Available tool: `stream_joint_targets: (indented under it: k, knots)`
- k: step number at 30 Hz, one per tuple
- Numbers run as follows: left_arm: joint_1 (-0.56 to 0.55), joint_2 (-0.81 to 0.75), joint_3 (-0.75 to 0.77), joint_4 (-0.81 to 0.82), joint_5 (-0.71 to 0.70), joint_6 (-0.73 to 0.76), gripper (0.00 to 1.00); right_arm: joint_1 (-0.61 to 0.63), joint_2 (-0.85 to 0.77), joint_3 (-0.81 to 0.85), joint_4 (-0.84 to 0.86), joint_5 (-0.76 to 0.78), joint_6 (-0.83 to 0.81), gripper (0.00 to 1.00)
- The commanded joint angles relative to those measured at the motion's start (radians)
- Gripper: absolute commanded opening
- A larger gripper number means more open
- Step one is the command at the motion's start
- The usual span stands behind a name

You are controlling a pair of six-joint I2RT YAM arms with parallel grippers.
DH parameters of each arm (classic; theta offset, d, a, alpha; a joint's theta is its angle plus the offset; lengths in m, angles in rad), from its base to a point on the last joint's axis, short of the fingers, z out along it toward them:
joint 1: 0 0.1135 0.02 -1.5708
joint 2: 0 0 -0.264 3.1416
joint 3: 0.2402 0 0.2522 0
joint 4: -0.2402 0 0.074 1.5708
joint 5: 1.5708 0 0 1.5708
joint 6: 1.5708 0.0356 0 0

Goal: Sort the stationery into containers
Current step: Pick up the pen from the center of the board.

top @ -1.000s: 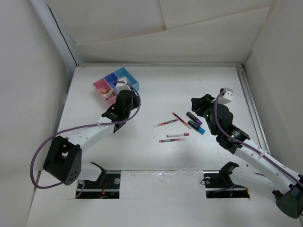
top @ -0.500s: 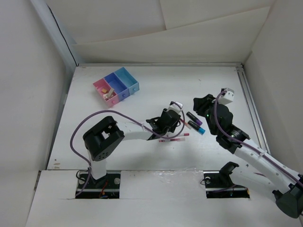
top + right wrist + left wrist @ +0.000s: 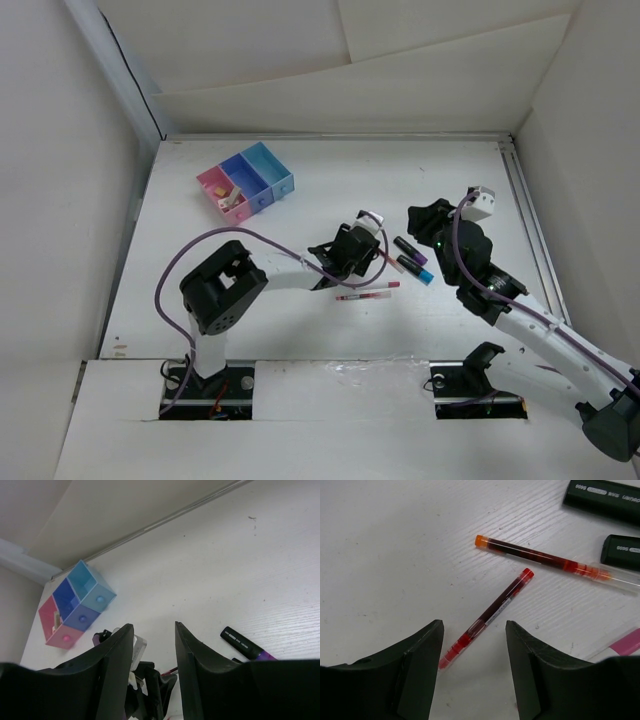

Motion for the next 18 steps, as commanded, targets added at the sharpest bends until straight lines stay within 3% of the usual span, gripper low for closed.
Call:
stream_joint_targets:
  k: [1,9,13,18]
  knots:
    - [0.019,0.001,0.035,-0.016,0.032,0.033,0.49,-0.004,-0.017,0.014,0.023,0.010,-0.007,0.45]
    - [0.019,0.058,0.063,-0.063,0.005,0.052,0.43,-0.004,-0.007,0.014,0.023,0.001,-0.007,0.45]
    - [0.019,0.058,0.063,-0.072,-0.005,0.052,0.29,-0.004,-0.007,0.014,0.023,0.001,-0.007,0.45]
    - [0.019,0.058,0.063,-0.107,-0.026,0.052,0.18,-0.004,0.002,0.014,0.023,0.001,-0.007,0.45]
